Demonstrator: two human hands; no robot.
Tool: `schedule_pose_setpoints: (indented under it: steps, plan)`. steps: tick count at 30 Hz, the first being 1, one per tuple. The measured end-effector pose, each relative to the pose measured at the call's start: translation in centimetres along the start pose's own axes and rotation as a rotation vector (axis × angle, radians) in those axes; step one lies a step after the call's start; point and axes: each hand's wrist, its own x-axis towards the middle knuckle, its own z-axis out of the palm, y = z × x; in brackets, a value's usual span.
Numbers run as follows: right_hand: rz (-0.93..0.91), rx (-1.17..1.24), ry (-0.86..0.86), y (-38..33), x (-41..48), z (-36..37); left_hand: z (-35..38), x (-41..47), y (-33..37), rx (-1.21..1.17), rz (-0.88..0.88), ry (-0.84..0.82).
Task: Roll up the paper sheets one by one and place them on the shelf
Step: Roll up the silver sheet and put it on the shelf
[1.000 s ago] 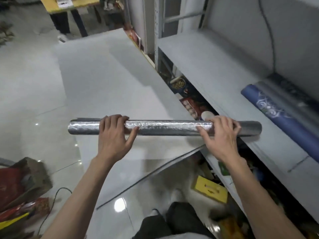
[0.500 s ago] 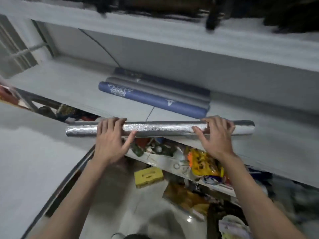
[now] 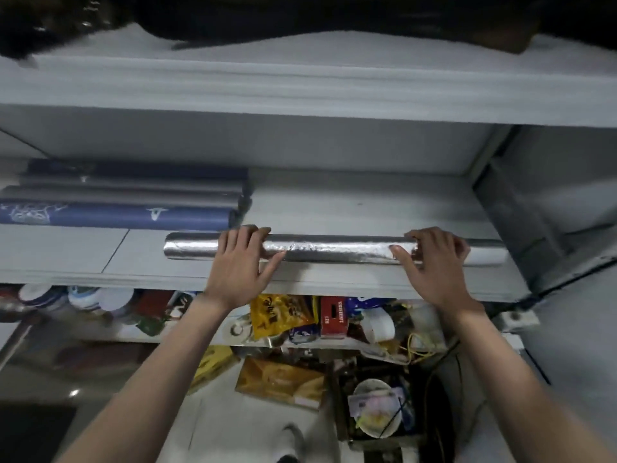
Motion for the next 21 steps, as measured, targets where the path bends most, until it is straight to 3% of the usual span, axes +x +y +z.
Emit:
schedule_pose_setpoints:
  steps: [11,18,21]
  plan:
    - [0.074,-0.079,-0.065,8.1,9.2,6.6,9.7,12.3,1.0,0.009,0.054,-0.060]
    - [0.115,-0.122,-0.134,9.4,11.7,10.7,13.8,14.9,0.4,-0.016,0.046,-0.051]
    - [0.165,-0.159,-0.088,9.2,11.1,10.4,14.4,14.4,1.0,0.059,-0.078,-0.059]
